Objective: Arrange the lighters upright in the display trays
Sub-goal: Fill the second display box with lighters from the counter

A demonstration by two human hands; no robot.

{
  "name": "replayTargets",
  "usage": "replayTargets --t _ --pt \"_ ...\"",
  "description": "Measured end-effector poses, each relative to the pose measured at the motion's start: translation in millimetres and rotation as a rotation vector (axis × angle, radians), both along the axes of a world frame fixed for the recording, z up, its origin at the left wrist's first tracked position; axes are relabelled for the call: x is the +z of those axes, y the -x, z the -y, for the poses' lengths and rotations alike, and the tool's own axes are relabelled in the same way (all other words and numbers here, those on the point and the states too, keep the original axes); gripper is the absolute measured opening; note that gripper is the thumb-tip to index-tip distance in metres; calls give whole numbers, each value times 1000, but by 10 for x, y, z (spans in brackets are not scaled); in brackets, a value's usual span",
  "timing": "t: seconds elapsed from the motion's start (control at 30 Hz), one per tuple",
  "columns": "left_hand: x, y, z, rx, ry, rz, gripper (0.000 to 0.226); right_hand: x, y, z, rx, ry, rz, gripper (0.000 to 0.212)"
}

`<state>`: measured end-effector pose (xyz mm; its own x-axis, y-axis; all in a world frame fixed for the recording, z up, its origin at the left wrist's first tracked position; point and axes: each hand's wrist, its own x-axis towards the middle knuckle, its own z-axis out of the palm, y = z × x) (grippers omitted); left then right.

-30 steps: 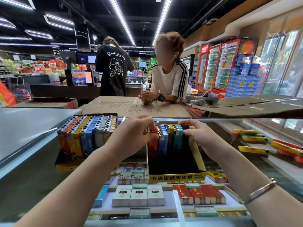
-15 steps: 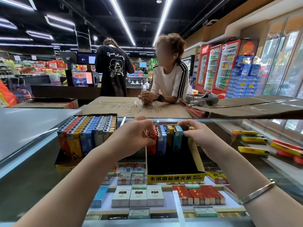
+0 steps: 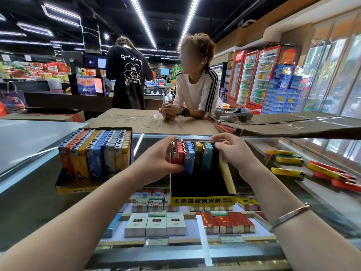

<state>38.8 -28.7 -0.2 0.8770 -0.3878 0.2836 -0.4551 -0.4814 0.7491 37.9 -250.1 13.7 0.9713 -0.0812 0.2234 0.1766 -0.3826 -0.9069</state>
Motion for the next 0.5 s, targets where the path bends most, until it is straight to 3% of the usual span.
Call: replayTargets --t 0.13,0.23,0.33,0.5 --pt "-72 -23 61 -46 61 -92 100 6 -38 104 -210 58 177 22" --pt "-113 -49 93 -70 88 -104 101 38 -50 270 -401 230 226 28" --pt "-175 -98 130 -65 88 -105 100 63 -65 525 -496 435 66 36" --pt "-224 -120 177 -44 46 -32 95 -17 53 959 -572 927 -304 25"
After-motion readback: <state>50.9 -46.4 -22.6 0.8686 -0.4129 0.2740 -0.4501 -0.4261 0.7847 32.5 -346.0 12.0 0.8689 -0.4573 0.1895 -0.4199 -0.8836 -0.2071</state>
